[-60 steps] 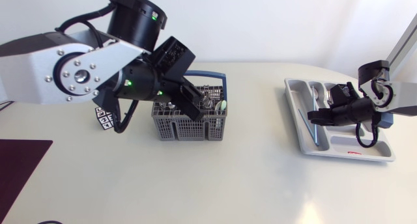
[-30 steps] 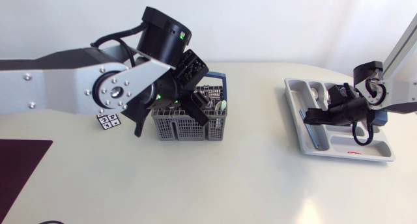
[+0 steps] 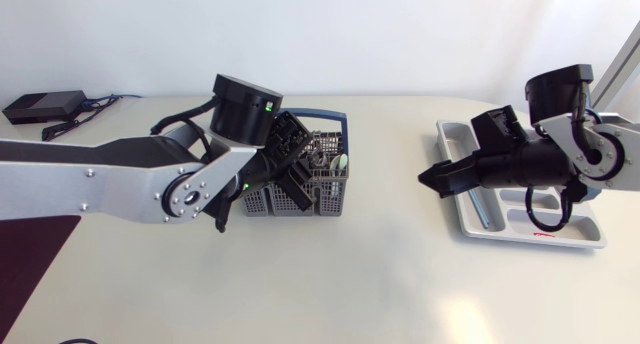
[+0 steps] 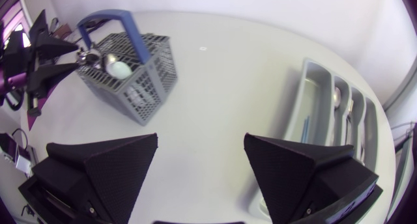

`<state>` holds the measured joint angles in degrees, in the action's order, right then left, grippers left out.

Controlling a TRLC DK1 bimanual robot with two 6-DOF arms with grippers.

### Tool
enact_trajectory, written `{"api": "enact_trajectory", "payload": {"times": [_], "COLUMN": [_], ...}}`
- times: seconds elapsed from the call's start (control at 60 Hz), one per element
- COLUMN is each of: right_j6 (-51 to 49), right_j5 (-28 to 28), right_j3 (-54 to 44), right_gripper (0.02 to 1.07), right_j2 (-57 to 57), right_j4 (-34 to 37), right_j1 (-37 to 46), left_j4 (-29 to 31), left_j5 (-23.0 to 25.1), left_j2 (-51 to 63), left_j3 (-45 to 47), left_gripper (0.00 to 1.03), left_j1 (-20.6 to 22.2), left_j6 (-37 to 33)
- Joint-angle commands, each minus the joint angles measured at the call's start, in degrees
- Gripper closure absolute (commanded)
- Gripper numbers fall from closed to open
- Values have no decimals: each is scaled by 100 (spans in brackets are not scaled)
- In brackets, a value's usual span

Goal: Transfer all utensils from the basket to the drawer tray.

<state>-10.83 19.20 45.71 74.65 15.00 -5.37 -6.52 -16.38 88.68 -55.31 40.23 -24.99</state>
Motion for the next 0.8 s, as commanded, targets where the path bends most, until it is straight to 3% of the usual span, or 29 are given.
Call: {"api": "enact_trajectory", "payload": {"times": [0.0,0.433,0.717,0.783], "right_j6": [-218,-306,-262,-262], "right_j5": [40,5,-74,-136], "right_j3": [-344,-660,-502,-493], "right_gripper": [11,11,11,11], "right_j2": [-144,-364,-267,-205], "right_j4": [29,-305,-314,-393], "right_j1": [-351,-1678,-2188,-2267], "left_j4": [-200,-1044,-1308,-1325], "left_j5": [39,39,39,39], "left_j2": [140,466,589,597], "left_j3": [231,468,407,407], "left_gripper": [55,56,66,72], "left_j1": [-24,-24,-94,-103], "left_j6": [-173,-366,-340,-331]}}
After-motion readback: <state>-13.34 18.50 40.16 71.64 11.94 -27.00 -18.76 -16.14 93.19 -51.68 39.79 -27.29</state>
